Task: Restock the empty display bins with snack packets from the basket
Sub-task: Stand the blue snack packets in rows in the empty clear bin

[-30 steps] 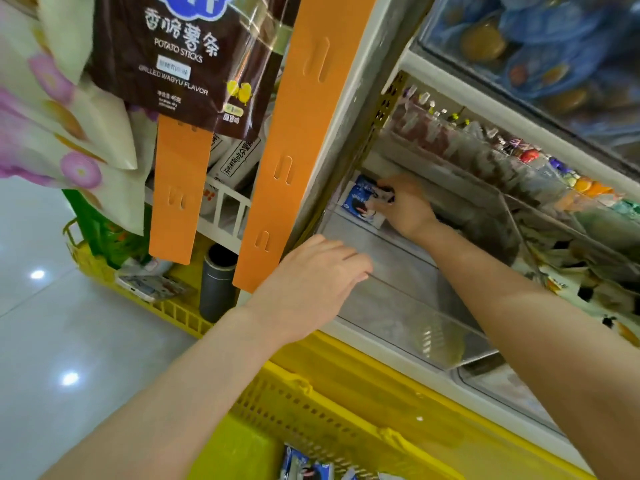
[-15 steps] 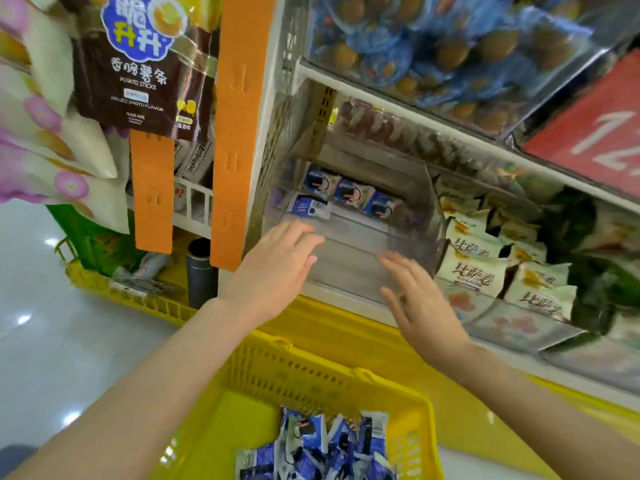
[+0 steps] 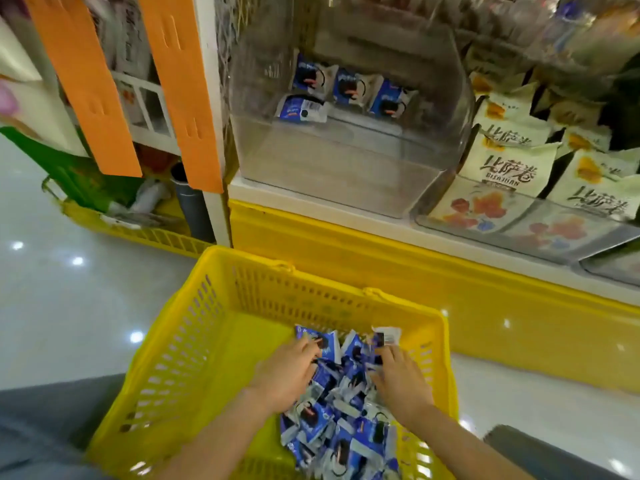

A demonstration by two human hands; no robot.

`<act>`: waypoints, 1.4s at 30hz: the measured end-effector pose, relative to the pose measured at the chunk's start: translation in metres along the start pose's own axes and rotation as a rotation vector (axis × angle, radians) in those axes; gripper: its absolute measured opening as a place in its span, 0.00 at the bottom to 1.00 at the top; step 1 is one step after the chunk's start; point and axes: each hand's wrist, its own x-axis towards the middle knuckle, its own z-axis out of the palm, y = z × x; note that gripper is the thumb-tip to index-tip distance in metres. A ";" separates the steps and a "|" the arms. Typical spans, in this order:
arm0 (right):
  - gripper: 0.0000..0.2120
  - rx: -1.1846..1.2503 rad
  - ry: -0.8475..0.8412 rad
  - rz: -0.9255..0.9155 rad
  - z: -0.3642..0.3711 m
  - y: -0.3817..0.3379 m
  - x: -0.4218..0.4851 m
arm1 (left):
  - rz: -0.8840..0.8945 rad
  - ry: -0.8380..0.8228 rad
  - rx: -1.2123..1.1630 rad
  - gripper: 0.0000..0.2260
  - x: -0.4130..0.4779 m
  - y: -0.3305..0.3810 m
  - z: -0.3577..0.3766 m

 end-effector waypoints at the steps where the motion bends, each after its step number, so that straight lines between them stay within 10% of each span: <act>1: 0.21 0.003 -0.035 0.050 0.007 0.005 0.000 | -0.028 -0.085 -0.047 0.14 0.002 -0.004 0.016; 7: 0.27 0.041 -0.195 0.131 0.029 0.016 0.001 | -0.119 -0.413 -0.188 0.23 0.007 -0.021 0.086; 23: 0.18 0.008 -0.161 0.072 0.019 0.021 -0.004 | -0.176 -0.351 -0.072 0.15 0.002 -0.037 0.097; 33: 0.18 0.894 -0.086 0.339 -0.025 -0.007 -0.020 | -0.607 -0.084 -0.809 0.11 -0.002 0.007 0.038; 38: 0.26 1.336 -0.097 0.411 -0.049 -0.037 -0.026 | -0.672 0.089 -1.265 0.25 -0.011 0.045 0.004; 42: 0.21 1.118 0.166 0.201 -0.073 -0.057 -0.025 | -0.669 0.154 -1.507 0.18 -0.018 0.063 -0.037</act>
